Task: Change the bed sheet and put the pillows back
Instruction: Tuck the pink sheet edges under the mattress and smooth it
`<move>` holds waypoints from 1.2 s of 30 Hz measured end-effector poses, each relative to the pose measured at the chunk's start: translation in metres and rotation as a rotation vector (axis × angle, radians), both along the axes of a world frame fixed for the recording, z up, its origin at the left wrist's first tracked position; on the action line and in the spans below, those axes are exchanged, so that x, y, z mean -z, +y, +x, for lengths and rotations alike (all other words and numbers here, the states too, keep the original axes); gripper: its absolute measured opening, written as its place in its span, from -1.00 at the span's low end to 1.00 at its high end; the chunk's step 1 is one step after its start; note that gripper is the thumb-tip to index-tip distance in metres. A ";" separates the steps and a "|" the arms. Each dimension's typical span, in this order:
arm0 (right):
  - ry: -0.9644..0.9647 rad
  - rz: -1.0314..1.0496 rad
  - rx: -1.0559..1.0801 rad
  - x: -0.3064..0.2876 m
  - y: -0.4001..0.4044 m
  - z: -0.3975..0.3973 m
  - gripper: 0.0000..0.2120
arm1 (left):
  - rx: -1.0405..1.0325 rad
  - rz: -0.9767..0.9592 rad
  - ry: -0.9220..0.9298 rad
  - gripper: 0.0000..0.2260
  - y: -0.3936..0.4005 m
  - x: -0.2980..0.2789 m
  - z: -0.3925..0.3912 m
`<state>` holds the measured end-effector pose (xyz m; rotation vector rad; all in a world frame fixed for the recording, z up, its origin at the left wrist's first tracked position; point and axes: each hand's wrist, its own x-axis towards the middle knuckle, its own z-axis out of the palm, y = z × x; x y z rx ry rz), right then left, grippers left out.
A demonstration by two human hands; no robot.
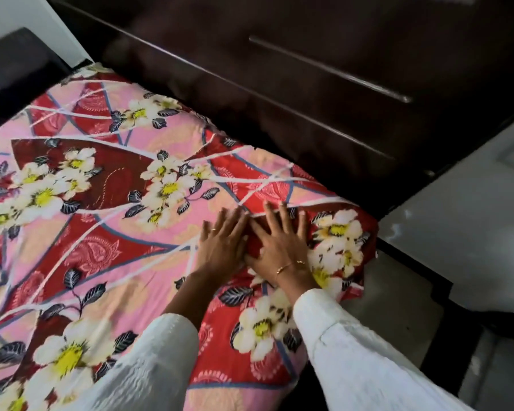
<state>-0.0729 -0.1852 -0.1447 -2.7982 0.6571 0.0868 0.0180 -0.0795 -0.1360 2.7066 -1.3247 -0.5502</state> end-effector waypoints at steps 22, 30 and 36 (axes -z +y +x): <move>-0.011 -0.086 -0.046 0.024 -0.032 0.244 -0.21 | -0.287 -0.051 -0.196 -0.22 0.051 0.030 0.224; -0.127 -0.213 0.175 0.017 -0.023 0.284 -0.40 | -0.156 -0.222 -0.062 -0.20 0.025 0.038 0.273; -0.198 0.107 -0.489 0.011 0.071 0.354 -0.52 | -0.787 -0.770 -0.028 -0.46 0.073 0.016 0.302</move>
